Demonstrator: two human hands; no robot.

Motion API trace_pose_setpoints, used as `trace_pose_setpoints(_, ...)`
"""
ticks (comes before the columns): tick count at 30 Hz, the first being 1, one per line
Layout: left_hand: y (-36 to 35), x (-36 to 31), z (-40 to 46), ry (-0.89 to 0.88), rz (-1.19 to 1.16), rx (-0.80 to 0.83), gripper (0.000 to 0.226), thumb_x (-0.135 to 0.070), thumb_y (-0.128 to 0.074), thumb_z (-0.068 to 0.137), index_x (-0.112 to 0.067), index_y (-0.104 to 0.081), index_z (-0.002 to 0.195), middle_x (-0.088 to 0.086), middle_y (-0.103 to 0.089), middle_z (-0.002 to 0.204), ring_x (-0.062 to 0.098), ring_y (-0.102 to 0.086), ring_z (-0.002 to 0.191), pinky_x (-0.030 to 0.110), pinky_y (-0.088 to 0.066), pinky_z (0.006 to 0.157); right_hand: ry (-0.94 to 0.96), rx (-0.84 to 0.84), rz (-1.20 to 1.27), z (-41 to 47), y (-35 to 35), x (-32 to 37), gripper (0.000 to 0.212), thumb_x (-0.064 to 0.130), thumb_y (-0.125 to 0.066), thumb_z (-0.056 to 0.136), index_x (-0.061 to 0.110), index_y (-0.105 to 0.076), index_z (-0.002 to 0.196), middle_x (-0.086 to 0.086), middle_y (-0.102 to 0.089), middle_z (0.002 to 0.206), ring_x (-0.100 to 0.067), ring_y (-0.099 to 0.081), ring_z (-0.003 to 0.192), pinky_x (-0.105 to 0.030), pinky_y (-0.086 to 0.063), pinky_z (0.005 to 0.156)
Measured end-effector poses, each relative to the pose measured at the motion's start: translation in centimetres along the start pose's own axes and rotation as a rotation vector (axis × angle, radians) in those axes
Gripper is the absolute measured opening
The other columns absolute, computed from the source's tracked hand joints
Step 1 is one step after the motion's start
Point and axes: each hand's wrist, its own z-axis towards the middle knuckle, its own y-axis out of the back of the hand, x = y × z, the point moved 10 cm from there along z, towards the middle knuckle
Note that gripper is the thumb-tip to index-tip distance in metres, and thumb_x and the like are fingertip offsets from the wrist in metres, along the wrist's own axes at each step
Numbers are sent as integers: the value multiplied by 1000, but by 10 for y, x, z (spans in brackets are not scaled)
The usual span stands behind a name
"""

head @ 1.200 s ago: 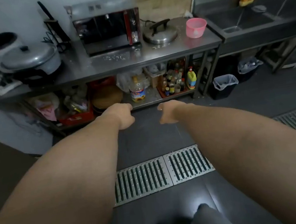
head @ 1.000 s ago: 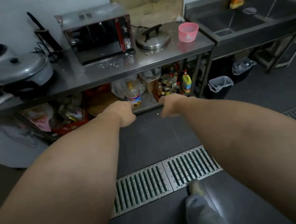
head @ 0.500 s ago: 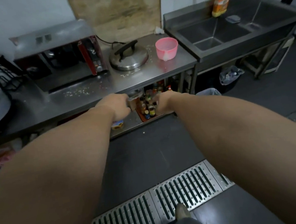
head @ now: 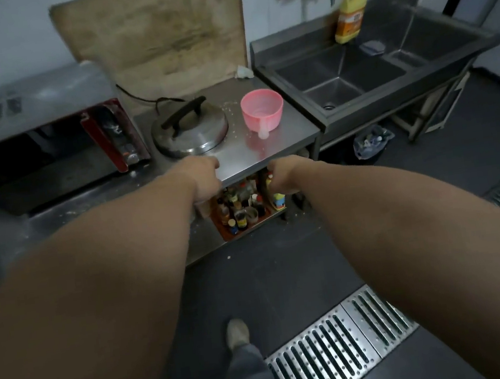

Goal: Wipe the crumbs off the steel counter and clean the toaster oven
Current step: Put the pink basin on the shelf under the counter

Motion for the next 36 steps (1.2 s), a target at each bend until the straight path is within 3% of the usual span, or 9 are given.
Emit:
trace_pose_setpoints(5, 19, 27, 96, -78, -4, 30, 57, -33, -52, 92, -22, -41, 147, 9, -46, 148, 31, -43, 133, 39, -43, 102, -96, -60, 54, 78, 42, 4, 66, 38, -63, 81, 22, -43, 142, -8, -56, 131, -27, -57, 108, -38, -51, 93)
trace_pose_setpoints(9, 43, 49, 163, -114, 60, 28, 49, -32, -52, 93, -14, -52, 139, 13, -56, 138, 32, -53, 123, 37, -47, 98, -147, -84, 116, 135, 72, 14, 64, 33, -65, 83, 21, -44, 142, -9, -57, 127, -25, -55, 99, -31, -45, 80)
trace_pose_setpoints(13, 52, 44, 217, -205, 62, 36, 41, -33, -51, 91, -18, -60, 129, 12, -61, 130, 34, -57, 116, 38, -48, 98, -191, -99, 137, 174, 88, 7, 64, 34, -64, 86, 20, -41, 144, -10, -55, 132, -27, -55, 111, -32, -41, 82)
trace_pose_setpoints(15, 43, 41, 240, -232, 106, 78, 37, -31, -47, 91, -19, -59, 123, 13, -61, 128, 35, -57, 113, 39, -49, 95, -231, -77, 127, 192, 88, -5, 63, 35, -64, 85, 20, -42, 143, -9, -55, 132, -26, -55, 108, -31, -42, 81)
trace_pose_setpoints(20, 32, 39, 287, -259, 112, 112, 42, -28, -48, 92, -14, -53, 132, 14, -56, 135, 36, -53, 122, 36, -45, 96, -272, -64, 133, 239, 93, -31, 70, 38, -63, 83, 22, -38, 147, -7, -56, 132, -26, -56, 111, -34, -47, 88)
trace_pose_setpoints(28, 20, 48, 351, -125, 101, 156, 42, -26, -46, 100, -12, -52, 138, 12, -55, 138, 32, -52, 124, 38, -43, 104, -207, -27, 125, 342, 92, -48, 74, 42, -57, 85, 23, -29, 150, -13, -49, 141, -37, -53, 119, -43, -47, 97)
trace_pose_setpoints(36, 4, 45, 401, -76, 107, 176, 39, -26, -43, 101, -13, -51, 136, 12, -57, 133, 31, -54, 120, 39, -44, 97, -285, -51, 92, 411, 76, -76, 54, 37, -55, 84, 21, -41, 133, -9, -53, 124, -33, -58, 107, -38, -46, 83)
